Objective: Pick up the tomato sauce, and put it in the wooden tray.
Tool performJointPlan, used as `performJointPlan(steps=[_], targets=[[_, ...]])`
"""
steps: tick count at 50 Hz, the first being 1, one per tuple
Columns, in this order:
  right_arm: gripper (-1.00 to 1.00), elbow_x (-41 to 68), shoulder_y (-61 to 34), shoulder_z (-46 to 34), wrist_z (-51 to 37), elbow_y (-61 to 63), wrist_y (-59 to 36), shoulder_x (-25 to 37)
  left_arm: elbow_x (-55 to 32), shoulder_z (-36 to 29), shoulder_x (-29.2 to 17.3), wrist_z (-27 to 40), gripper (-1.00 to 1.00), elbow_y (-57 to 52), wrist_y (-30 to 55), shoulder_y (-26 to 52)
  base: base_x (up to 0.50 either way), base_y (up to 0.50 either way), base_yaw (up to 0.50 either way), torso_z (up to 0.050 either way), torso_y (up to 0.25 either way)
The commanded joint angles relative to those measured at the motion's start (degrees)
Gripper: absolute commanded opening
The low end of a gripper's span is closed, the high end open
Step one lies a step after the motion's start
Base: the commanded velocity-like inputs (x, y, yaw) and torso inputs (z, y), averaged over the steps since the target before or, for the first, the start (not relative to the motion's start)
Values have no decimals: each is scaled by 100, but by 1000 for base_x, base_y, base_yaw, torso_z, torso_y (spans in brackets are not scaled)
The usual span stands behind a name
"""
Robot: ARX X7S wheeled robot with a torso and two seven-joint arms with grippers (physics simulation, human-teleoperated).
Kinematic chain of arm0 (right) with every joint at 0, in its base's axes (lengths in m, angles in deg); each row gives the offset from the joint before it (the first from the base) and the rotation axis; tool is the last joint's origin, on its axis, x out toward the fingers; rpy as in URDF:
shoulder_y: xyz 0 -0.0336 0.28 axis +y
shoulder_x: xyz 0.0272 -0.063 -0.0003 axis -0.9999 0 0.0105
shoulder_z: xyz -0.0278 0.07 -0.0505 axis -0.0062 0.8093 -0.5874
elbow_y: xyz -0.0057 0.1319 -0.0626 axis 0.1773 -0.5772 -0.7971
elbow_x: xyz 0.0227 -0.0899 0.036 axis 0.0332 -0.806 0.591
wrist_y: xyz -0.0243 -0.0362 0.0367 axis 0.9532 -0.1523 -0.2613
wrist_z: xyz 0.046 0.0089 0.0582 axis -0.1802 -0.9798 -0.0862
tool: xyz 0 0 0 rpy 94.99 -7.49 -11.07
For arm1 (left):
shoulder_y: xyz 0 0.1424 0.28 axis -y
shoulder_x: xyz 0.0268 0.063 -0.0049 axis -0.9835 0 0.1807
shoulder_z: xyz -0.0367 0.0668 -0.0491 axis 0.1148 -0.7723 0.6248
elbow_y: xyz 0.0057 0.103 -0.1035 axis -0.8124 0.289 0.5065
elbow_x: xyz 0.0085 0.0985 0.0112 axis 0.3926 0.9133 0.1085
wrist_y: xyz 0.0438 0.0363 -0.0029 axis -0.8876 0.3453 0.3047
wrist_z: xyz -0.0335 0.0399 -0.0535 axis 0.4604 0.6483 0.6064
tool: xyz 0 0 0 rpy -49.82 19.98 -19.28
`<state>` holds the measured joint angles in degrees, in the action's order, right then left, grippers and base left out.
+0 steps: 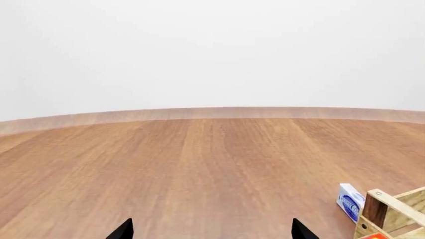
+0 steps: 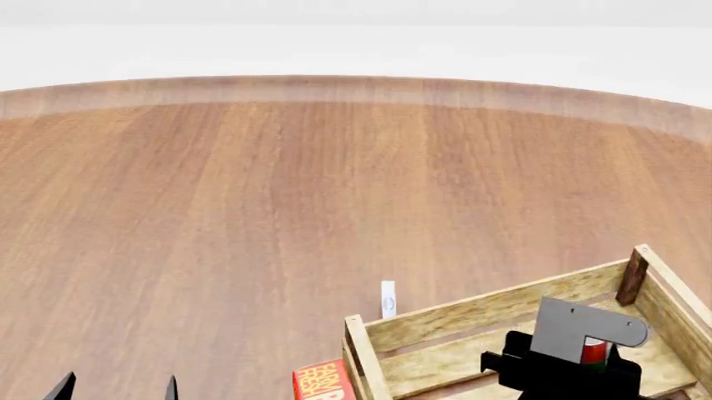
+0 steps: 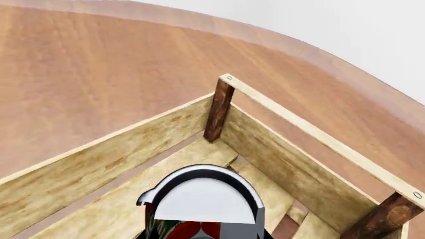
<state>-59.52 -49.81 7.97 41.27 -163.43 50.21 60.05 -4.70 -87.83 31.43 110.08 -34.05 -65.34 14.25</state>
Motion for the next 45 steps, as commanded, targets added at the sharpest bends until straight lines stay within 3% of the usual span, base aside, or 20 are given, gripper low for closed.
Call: performJointPlan(steps=[1, 29, 30, 45], targets=[[-100, -227, -57, 49, 116, 2, -307, -2, -5, -11, -1, 0, 100, 32, -24, 12, 0, 0, 0, 0, 10], [-100, -258, -67, 82, 166, 2, -348, -8, -26, -39, -25, 24, 100, 23, -28, 16, 0, 0, 0, 0, 0], [100, -256, -69, 86, 165, 2, -347, -7, -26, -39, -25, 24, 100, 23, -31, 17, 0, 0, 0, 0, 0], [100, -268, -68, 78, 181, 2, -335, -5, -38, -54, -34, 33, 100, 27, -40, 21, 0, 0, 0, 0, 0]])
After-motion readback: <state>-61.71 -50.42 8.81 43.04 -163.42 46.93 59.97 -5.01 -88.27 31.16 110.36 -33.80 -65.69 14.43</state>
